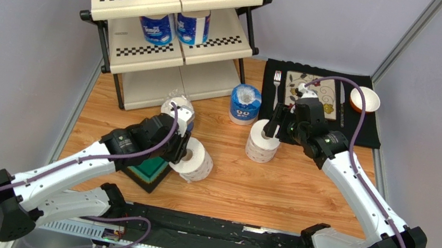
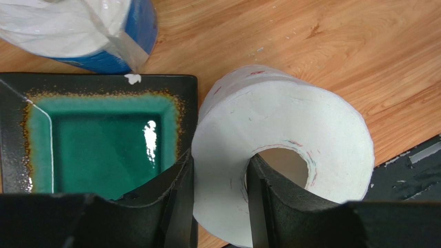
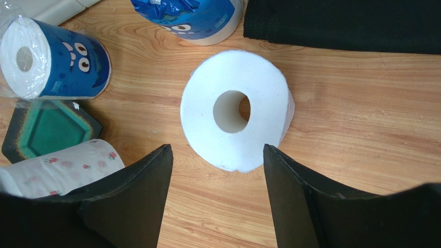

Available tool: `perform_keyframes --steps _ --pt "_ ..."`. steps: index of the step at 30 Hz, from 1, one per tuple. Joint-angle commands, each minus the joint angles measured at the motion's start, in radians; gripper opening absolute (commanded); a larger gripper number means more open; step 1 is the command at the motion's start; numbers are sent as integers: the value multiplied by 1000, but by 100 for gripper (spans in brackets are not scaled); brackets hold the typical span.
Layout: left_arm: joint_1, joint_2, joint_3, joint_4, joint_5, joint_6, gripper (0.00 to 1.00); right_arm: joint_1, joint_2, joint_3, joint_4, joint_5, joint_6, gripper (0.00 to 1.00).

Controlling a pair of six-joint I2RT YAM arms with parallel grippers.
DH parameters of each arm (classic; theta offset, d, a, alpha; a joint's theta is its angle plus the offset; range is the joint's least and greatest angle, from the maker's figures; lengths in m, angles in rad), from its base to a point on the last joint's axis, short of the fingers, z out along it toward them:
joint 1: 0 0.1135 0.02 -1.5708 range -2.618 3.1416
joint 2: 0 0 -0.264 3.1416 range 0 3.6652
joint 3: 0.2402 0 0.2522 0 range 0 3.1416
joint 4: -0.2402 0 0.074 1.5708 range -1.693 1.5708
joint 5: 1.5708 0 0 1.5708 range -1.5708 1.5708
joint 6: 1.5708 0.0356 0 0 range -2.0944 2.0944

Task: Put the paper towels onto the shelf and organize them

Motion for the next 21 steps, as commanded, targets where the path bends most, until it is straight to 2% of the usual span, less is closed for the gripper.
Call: perform_keyframes --steps 1,8,11,12,14,15,21 --pt "-74 47 27 100 -101 -37 16 -3 -15 5 15 9 -3 68" --pt "-114 73 -21 175 -78 -63 22 -3 -12 11 14 6 -7 68" --pt "-132 90 -18 183 -78 -60 29 -3 -9 10 17 3 -7 68" --pt "-137 98 -19 184 -80 -57 37 -3 -7 8 17 3 -6 68" --pt "-144 101 -21 186 -81 -56 46 -4 -6 7 18 0 -3 68" --pt "-146 99 -24 189 -83 -56 58 -3 -4 7 20 -2 -3 68" --pt "-146 53 -50 194 -100 -59 76 -3 0 4 20 -6 -3 68"
